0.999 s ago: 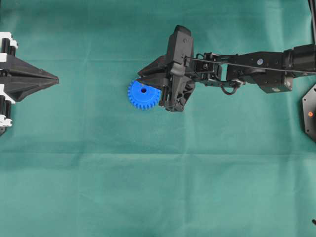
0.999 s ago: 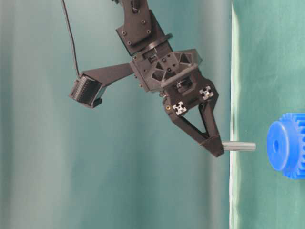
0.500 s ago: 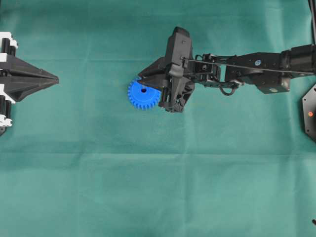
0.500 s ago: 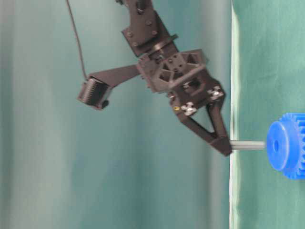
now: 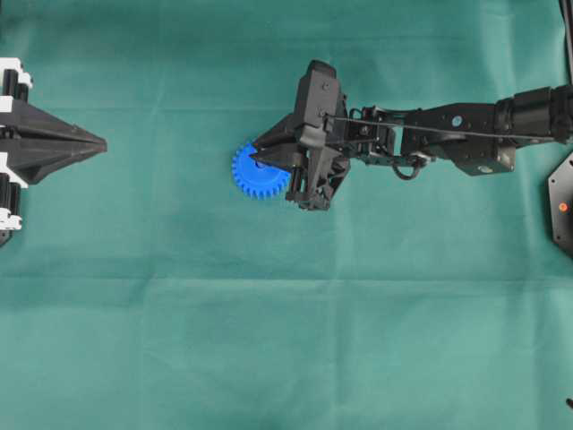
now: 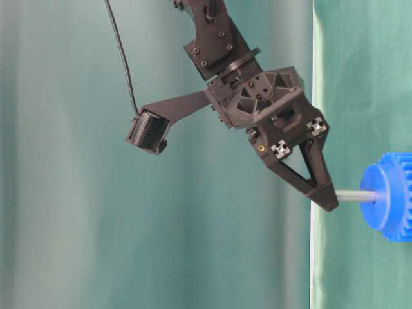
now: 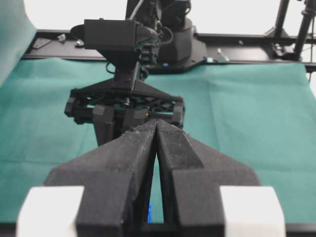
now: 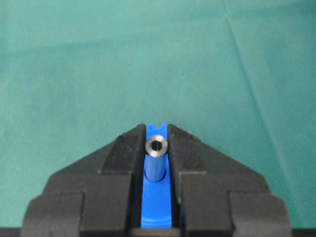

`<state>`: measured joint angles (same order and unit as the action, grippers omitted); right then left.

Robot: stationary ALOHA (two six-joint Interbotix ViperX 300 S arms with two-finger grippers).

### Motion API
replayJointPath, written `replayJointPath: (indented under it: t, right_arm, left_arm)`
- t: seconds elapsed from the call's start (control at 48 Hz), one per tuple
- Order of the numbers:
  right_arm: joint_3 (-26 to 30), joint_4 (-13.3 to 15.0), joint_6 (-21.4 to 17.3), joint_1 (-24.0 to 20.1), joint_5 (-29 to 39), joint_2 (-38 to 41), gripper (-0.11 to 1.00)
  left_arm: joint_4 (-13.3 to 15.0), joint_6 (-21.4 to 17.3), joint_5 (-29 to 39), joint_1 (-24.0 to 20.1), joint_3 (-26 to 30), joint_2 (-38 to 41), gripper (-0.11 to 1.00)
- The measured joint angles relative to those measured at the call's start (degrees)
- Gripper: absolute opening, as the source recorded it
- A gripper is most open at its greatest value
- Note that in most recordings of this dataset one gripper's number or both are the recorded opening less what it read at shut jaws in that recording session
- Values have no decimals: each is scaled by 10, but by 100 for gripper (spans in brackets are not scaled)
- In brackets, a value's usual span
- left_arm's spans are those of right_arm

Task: Insert the shaft placed at a random location into the center hole of the medium gear at another random location.
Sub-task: 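Lower the shaft into the gear's center hole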

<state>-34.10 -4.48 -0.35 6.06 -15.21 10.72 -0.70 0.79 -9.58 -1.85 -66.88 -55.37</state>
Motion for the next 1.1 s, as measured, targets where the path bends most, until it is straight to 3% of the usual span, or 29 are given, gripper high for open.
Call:
replayJointPath:
  t: [1.103]
  right_arm:
    - [4, -1, 0, -2, -23, 48, 14]
  left_arm:
    - [1, 0, 0, 0, 0, 0, 0]
